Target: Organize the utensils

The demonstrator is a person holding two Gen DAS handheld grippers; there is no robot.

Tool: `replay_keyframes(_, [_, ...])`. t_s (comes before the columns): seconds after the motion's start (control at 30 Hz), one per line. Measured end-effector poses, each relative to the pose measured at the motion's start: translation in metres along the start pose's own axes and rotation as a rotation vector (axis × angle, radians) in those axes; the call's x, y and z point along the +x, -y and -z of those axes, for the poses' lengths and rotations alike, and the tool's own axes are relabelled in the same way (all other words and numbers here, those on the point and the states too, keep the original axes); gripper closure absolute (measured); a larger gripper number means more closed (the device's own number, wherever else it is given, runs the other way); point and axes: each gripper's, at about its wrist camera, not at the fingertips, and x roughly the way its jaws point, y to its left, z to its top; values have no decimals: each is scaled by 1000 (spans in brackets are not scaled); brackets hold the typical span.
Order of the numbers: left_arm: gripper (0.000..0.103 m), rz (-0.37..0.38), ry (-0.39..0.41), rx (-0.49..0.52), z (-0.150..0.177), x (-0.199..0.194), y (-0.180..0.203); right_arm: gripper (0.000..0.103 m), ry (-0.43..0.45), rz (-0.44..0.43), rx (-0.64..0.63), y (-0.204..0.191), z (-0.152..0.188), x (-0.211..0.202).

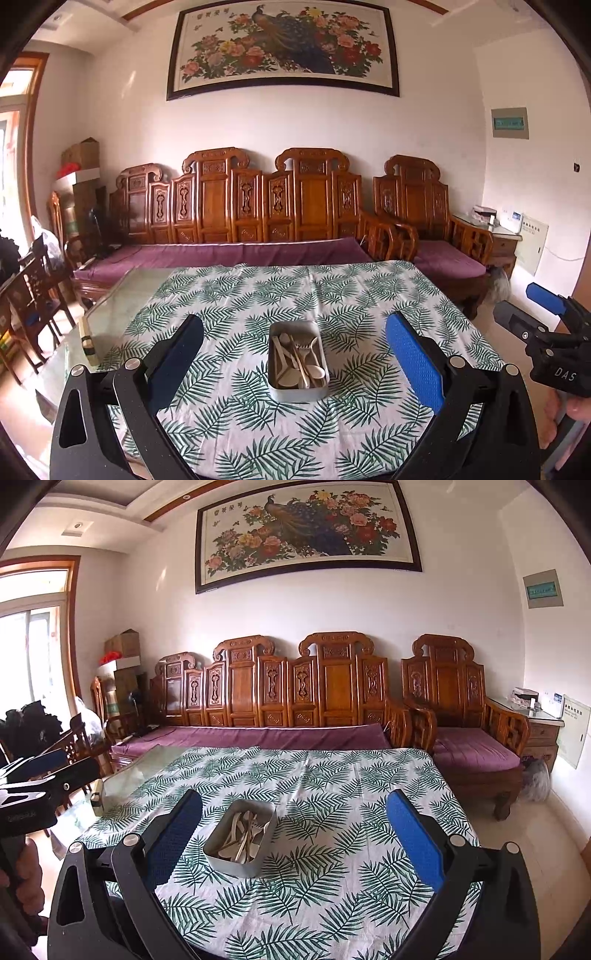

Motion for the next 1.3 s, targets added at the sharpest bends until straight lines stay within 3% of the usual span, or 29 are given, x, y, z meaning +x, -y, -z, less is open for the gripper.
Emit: replay_keyframes(1.3, [8, 12, 5, -11, 7, 0, 2, 3, -3, -2, -1, 0, 1, 2])
